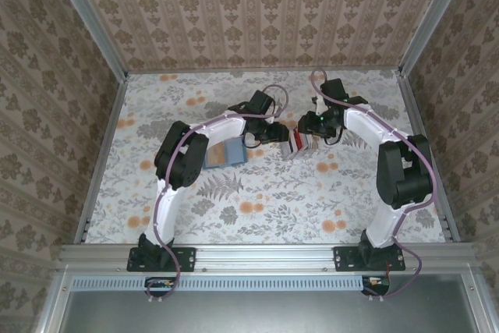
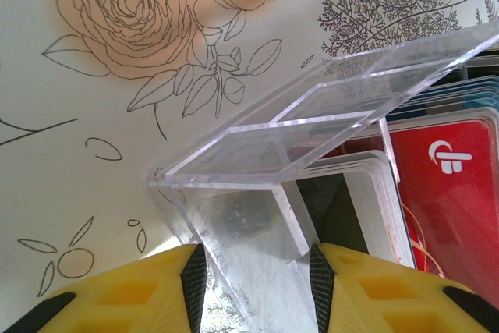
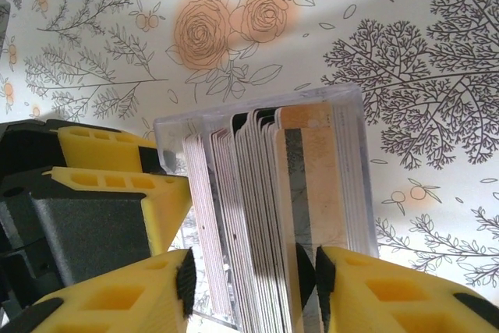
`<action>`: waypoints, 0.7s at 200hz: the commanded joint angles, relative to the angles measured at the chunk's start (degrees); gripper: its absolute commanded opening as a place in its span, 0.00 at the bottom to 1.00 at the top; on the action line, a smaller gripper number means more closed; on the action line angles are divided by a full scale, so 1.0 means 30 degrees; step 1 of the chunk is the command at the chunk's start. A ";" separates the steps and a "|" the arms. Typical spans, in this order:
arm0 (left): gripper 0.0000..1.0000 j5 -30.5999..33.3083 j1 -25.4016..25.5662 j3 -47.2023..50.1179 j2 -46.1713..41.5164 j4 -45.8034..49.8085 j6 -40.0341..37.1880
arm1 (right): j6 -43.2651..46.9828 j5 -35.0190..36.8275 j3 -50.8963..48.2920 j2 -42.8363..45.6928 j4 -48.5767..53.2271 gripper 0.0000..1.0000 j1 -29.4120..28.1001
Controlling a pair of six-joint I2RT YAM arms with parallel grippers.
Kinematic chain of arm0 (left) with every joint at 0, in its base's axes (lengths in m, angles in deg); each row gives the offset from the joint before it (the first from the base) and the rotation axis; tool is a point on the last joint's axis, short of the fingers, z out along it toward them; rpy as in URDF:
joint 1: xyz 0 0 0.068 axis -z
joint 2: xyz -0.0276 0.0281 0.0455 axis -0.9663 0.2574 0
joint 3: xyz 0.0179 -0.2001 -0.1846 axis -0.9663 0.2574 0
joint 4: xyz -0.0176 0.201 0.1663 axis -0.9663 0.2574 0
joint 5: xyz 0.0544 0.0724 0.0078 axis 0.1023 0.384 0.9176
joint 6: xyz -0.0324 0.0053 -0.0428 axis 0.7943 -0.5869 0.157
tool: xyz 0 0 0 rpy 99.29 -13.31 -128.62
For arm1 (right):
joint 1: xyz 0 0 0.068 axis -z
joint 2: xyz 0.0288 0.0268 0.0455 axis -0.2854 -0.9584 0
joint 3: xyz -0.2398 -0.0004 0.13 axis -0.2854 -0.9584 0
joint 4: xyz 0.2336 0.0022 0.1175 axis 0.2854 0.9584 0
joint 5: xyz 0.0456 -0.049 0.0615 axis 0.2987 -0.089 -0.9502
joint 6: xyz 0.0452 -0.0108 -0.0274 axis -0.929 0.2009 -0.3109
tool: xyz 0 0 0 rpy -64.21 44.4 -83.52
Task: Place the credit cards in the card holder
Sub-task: Pick up the credit card from the storage box.
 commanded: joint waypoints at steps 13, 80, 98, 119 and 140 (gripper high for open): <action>0.42 0.0053 0.0125 -0.0049 0.0133 0.0141 0.0171 | 0.0142 0.0455 0.0580 0.0616 0.0729 0.40 -0.0132; 0.42 0.0053 0.0107 -0.0122 0.0119 0.0198 0.0121 | 0.0329 0.0760 0.0818 0.0940 0.1172 0.28 0.0220; 0.42 0.0054 0.0124 -0.0128 0.0134 0.0229 0.0085 | 0.0312 0.0822 0.0838 0.0966 0.1179 0.25 0.0270; 0.42 0.0054 0.0096 -0.0162 0.0119 0.0214 0.0079 | 0.0349 0.0859 0.0879 0.0930 0.1227 0.19 0.0301; 0.42 0.0054 0.0093 -0.0186 0.0096 0.0251 0.0099 | 0.0457 0.0990 0.0935 0.0942 0.1351 0.16 0.0320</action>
